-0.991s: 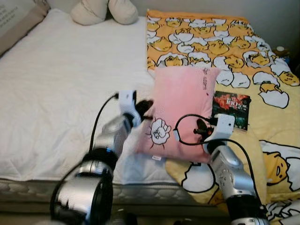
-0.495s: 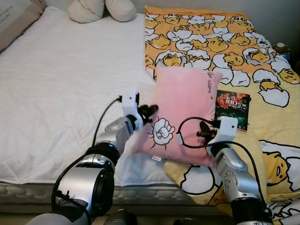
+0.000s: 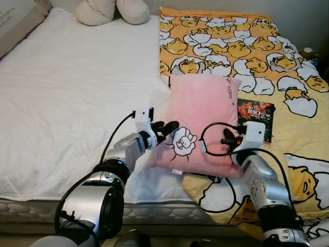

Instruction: Clean up the room

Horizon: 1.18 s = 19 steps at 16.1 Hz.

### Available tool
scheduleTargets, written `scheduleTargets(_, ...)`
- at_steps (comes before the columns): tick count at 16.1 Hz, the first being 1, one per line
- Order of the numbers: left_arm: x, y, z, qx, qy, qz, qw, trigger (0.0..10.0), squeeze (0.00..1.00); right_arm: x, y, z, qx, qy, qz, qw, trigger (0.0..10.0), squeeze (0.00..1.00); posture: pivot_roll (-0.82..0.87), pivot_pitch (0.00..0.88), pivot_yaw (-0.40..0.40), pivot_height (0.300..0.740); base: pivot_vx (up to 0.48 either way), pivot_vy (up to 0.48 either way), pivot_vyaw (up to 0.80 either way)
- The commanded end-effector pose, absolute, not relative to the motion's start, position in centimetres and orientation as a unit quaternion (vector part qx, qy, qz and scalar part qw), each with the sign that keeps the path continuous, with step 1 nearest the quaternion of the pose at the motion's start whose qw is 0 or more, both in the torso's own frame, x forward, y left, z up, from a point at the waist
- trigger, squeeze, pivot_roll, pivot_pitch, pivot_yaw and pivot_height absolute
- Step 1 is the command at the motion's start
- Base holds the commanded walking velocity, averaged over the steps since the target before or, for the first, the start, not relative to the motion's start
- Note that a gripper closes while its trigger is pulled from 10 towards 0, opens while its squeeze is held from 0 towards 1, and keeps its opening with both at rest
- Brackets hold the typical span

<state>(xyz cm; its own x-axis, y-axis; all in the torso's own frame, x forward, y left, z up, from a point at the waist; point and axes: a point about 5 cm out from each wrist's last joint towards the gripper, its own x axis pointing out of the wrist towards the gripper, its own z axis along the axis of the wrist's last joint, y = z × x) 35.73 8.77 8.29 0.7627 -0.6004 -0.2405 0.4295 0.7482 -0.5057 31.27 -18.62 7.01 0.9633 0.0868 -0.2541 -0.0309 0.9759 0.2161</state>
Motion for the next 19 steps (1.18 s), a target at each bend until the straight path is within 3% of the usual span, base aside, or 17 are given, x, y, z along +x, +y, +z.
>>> scheduleTargets(1, 35.3, 8.8, 7.7, -0.226, 0.209, -0.289, 0.906, 10.0, 1.0, 31.5, -19.3, 7.5, 0.106, 0.119, 0.021, 0.987, 0.0, 0.0, -0.12, 0.038, 0.024, 0.74, 0.0, 0.0, 0.0)
scheduleTargets(6, 35.7, 13.0, 8.2, -0.254, 0.21, -0.262, 0.907, 10.0, 1.0, 31.0, -18.9, 6.5, 0.108, 0.13, 0.03, 0.985, 0.0, 0.0, -0.12, 0.032, 0.027, 0.74, 0.0, 0.0, 0.0)
scheduleTargets(9, 35.5, 13.3, 7.9, -0.242, 0.221, -0.257, 0.909, 10.0, 1.0, 30.9, -18.9, 6.3, 0.109, 0.133, 0.03, 0.985, 0.0, 0.0, -0.12, 0.031, 0.027, 0.74, 0.0, 0.0, 0.0)
scheduleTargets(15, 35.6, 9.9, 8.1, -0.262, 0.239, -0.286, 0.89, 10.0, 1.0, 30.4, -18.5, 6.3, 0.112, 0.131, 0.041, 0.984, 0.0, 0.0, -0.14, 0.059, 0.031, 0.74, 0.0, 0.0, 0.0)
scheduleTargets(19, 35.7, 7.9, 8.0, -0.248, 0.236, -0.265, 0.901, 10.0, 1.0, 30.1, -18.1, 6.2, 0.113, 0.132, 0.052, 0.983, 0.0, 0.0, -0.15, 0.07, 0.035, 0.74, 0.0, 0.0, 0.0)
